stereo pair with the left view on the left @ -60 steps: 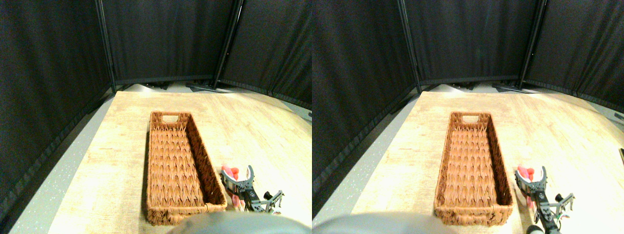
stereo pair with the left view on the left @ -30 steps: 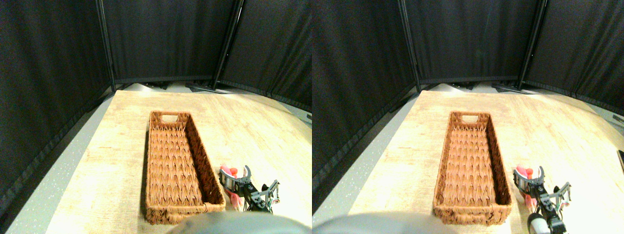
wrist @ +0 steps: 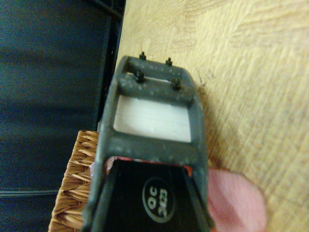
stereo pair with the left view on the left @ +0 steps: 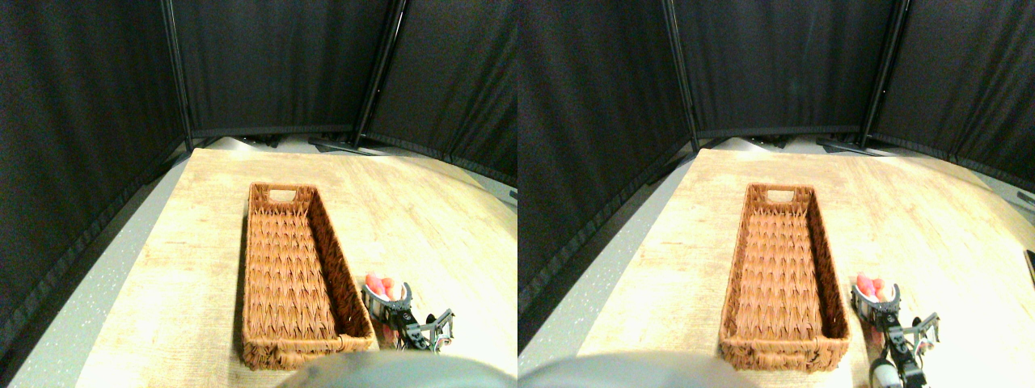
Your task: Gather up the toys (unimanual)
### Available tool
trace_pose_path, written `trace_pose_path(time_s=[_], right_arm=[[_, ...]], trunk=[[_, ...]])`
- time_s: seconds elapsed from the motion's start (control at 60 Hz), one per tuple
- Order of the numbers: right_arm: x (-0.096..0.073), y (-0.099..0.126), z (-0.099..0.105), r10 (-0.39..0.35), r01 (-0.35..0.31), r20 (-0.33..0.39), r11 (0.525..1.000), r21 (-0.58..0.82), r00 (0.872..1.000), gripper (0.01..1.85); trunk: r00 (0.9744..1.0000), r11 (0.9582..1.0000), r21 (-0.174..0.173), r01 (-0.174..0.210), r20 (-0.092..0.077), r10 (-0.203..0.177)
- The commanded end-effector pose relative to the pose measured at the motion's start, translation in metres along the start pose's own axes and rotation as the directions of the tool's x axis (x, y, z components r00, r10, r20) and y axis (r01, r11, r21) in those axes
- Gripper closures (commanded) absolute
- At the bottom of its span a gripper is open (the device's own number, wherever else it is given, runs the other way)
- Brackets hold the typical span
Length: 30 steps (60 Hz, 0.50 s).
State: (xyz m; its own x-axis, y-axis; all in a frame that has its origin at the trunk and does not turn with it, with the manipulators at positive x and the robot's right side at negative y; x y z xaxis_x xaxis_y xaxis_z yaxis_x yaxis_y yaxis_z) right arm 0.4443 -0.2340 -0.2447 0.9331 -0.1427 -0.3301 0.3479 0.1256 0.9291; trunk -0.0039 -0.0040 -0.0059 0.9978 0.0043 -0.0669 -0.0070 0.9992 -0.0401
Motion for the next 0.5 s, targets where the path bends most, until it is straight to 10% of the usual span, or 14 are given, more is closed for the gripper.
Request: trace_pose_path(time_s=[0.017,0.117,0.5], right_arm=[[0.002,-0.008,0.005,-0.003,0.006,0.048,0.998,-0.061,0.999,1.16],[0.004,-0.007,0.005,0.05,-0.031,0.121,0.988,-0.149,0.991,1.8],[-0.001,0.042,0.001,0.171,-0.12,0.135,0.939,-0.322,0.976,1.8]], trunk=[[0.9997,0.9999,-0.014,-0.009,-0.021,0.009],[0.9997,0.9999,-0.011,-0.007,-0.022,0.007],[0.9998,0.9999,0.002,0.01,-0.017,-0.01]])
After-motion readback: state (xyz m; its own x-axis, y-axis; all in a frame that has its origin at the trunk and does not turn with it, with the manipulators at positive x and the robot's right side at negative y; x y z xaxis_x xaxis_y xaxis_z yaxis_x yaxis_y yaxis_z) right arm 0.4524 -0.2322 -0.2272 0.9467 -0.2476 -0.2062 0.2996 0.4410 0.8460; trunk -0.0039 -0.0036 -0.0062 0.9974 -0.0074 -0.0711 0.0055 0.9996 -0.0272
